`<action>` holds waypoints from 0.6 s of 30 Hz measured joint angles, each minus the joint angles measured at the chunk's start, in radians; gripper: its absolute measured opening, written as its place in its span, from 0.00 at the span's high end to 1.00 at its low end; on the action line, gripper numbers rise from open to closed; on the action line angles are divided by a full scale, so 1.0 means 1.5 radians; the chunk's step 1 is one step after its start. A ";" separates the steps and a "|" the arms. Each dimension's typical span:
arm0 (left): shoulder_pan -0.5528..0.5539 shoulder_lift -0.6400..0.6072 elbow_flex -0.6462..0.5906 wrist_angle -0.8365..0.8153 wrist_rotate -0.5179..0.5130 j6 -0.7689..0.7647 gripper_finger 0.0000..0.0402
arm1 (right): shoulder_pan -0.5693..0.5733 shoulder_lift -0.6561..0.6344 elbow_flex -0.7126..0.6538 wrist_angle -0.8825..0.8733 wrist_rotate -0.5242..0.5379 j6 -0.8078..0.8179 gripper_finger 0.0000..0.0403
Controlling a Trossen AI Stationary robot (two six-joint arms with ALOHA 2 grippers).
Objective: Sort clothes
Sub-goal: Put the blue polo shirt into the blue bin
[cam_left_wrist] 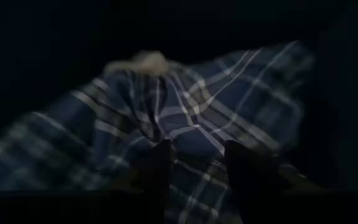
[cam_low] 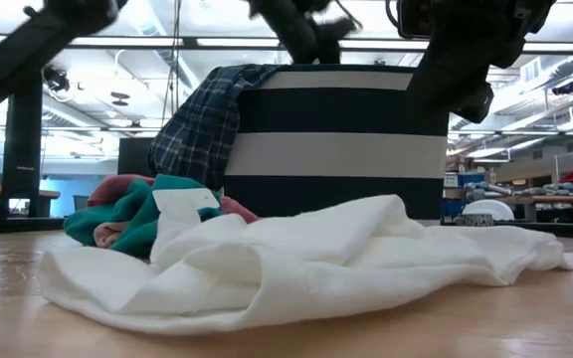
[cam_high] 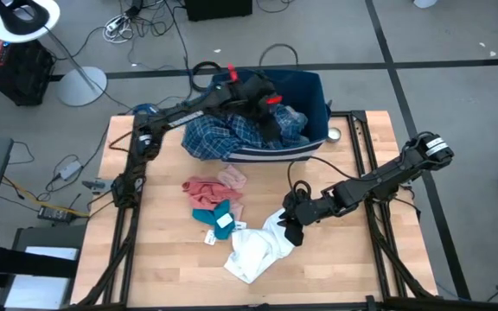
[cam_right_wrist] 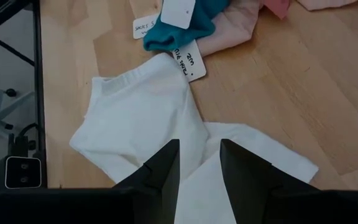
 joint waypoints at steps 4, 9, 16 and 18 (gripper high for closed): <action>-0.006 -0.069 0.000 -0.008 -0.018 0.020 0.61 | -0.002 0.000 0.000 0.004 0.000 -0.001 0.71; -0.009 -0.162 -0.016 -0.030 -0.041 0.047 0.61 | -0.004 0.000 0.000 0.008 0.000 -0.001 0.71; -0.011 -0.339 -0.170 -0.040 -0.089 0.072 0.61 | -0.005 0.000 0.000 0.011 0.000 -0.001 0.71; -0.014 -0.408 -0.266 -0.004 -0.108 0.074 0.61 | -0.006 0.000 0.000 0.016 0.000 0.000 0.71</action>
